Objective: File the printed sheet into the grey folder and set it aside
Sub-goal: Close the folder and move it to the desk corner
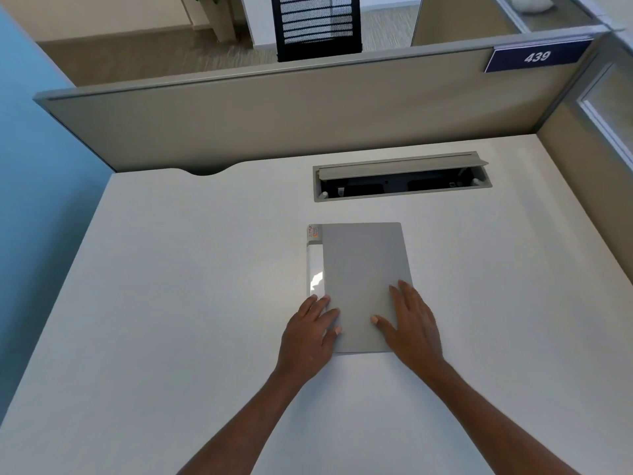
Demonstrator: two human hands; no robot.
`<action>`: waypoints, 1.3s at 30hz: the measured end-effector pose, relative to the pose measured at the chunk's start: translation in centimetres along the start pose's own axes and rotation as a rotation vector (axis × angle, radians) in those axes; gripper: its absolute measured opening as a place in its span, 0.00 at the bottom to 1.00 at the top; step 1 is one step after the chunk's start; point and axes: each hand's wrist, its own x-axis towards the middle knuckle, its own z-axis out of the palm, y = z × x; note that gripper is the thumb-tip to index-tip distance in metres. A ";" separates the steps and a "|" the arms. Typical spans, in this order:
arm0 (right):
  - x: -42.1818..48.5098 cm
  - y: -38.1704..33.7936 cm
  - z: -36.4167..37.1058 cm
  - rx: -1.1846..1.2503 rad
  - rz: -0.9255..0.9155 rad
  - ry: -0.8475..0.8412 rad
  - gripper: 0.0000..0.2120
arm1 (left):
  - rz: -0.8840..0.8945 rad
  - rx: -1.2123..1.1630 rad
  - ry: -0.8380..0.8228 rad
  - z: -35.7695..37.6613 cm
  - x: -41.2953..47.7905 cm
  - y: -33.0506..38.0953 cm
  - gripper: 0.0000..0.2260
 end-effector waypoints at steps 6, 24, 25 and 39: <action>0.0 1.3 2.7 -0.212 -0.249 0.007 0.41 | -0.020 -0.040 0.028 0.3 0.2 0.1 0.14; 0.1 1.9 3.6 -0.234 -0.270 0.062 0.39 | -0.791 -0.717 0.069 -2.4 6.1 1.2 0.16; 0.1 2.0 3.7 -0.234 -0.274 0.066 0.39 | -0.798 -0.740 0.052 -2.3 6.0 1.2 0.16; 2.3 -0.1 1.6 -0.041 -0.202 0.191 0.33 | -0.759 -0.960 0.298 -3.1 4.8 1.2 0.09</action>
